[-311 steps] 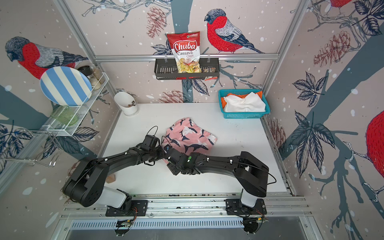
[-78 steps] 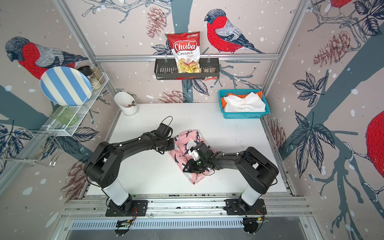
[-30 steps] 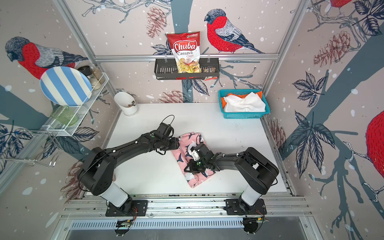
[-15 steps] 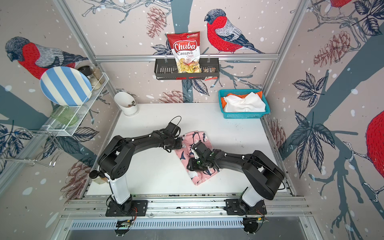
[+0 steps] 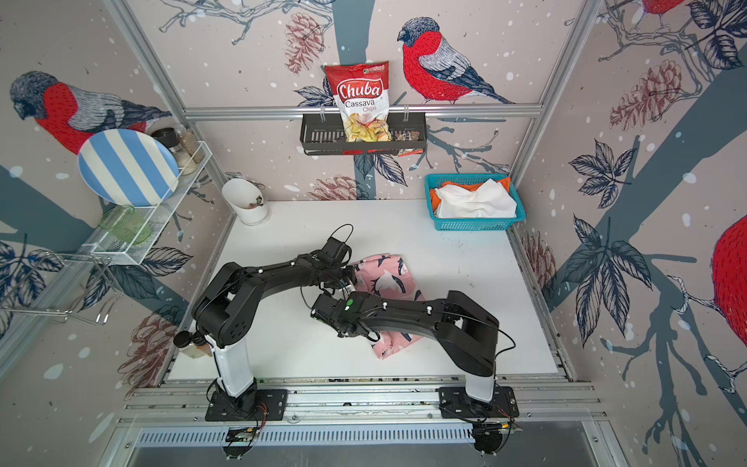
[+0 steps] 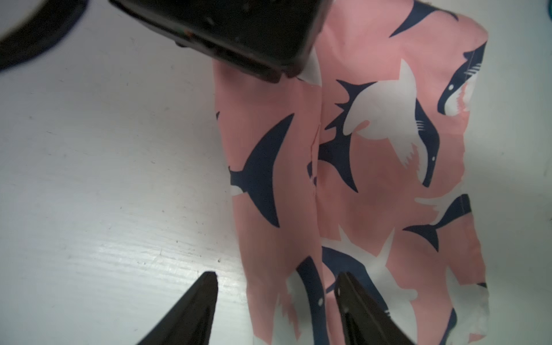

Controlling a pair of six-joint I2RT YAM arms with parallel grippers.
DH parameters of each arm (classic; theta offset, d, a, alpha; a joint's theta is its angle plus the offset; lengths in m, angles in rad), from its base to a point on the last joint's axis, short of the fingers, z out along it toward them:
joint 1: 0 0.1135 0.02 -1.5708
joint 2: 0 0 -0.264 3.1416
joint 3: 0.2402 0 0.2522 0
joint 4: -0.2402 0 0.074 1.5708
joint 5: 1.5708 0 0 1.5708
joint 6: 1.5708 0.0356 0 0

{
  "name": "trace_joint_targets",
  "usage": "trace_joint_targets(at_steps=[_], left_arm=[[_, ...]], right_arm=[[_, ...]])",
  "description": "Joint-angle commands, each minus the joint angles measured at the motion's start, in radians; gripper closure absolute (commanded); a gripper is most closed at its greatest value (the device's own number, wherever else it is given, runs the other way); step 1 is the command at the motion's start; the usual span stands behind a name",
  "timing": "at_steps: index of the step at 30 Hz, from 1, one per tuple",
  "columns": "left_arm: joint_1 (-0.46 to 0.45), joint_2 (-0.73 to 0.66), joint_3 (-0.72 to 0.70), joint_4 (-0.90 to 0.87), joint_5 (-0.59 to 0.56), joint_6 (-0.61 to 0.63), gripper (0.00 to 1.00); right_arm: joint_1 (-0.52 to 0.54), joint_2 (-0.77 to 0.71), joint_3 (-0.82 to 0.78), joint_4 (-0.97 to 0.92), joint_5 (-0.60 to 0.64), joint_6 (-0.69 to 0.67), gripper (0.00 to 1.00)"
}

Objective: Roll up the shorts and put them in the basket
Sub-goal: Roll the shorts at the center of the board.

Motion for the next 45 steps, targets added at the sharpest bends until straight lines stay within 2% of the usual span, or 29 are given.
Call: trace_joint_targets(at_steps=[1,5,8,11,13,17,21,24,31,34,41,45], left_arm=[[0.008,0.014,-0.011,-0.063,0.007,0.003,0.64],[0.016,0.015,-0.020,-0.056,0.019,0.005,0.64],[0.016,0.020,-0.021,-0.059,0.026,0.010,0.64],[0.020,0.011,-0.033,-0.052,0.030,0.010,0.64],[0.024,-0.004,-0.046,-0.051,0.029,0.010,0.64],[0.043,-0.071,-0.089,-0.055,0.004,0.008,0.63],[0.081,-0.201,-0.154,-0.077,-0.029,-0.002,0.54],[0.101,-0.312,-0.204,-0.124,-0.067,-0.003,0.50],[0.111,-0.573,-0.260,-0.254,-0.154,-0.025,0.49],[0.110,-0.644,-0.255,-0.295,-0.165,-0.027,0.49],[0.065,-0.683,-0.255,-0.294,-0.133,-0.043,0.47],[0.039,-0.632,-0.277,-0.241,-0.105,-0.069,0.46]], right_arm=[[0.033,0.101,0.086,-0.149,0.176,0.036,0.26],[0.042,0.208,0.110,-0.173,0.217,0.042,0.24],[0.038,0.260,0.091,-0.176,0.240,0.036,0.31],[0.033,0.285,0.071,-0.176,0.254,0.033,0.45],[0.031,0.278,0.055,-0.155,0.251,0.016,0.60],[0.037,0.239,0.043,-0.087,0.182,-0.053,0.76],[0.032,0.159,0.021,0.027,0.002,-0.121,0.79],[0.010,0.086,-0.010,0.140,-0.205,-0.155,0.80],[-0.083,-0.003,-0.148,0.449,-0.752,-0.141,0.84],[-0.129,-0.042,-0.241,0.601,-0.931,-0.090,0.84],[-0.253,-0.113,-0.452,0.866,-1.154,0.040,0.84],[-0.318,-0.089,-0.493,0.848,-1.147,0.011,0.82]])
